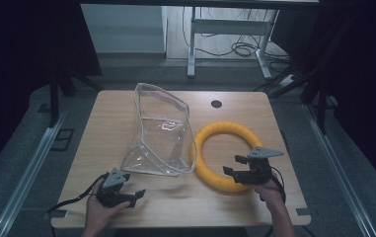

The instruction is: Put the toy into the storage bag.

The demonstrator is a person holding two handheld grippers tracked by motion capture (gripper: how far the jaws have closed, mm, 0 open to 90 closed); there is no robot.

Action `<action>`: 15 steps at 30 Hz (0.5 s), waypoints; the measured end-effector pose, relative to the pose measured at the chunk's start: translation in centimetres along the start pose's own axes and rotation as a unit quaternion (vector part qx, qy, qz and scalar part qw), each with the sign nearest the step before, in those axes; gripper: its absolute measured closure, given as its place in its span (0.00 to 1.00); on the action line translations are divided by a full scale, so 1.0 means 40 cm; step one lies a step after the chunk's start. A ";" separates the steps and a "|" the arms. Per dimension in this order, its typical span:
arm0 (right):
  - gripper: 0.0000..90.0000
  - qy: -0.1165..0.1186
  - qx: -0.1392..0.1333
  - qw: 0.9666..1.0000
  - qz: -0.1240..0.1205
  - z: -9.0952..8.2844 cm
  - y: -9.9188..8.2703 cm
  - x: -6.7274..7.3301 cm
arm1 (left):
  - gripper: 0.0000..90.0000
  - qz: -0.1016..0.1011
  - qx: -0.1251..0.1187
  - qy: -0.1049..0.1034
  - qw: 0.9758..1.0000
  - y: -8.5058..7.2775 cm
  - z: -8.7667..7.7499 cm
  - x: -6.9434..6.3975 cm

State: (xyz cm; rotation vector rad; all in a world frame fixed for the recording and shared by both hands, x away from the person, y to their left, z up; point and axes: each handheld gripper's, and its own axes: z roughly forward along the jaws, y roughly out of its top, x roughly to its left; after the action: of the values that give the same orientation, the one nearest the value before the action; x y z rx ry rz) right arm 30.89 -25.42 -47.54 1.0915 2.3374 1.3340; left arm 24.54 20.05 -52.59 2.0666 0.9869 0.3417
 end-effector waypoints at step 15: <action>0.33 0.020 -0.022 1.000 0.001 -0.004 0.000 0.001 | 0.19 0.014 0.015 0.000 1.000 0.001 0.014 -0.012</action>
State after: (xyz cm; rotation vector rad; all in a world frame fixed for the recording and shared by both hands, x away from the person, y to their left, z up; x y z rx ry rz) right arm 30.77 -25.49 -47.42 1.0629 2.3232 1.4134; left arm 24.53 19.37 -52.87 2.1093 0.9701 0.3441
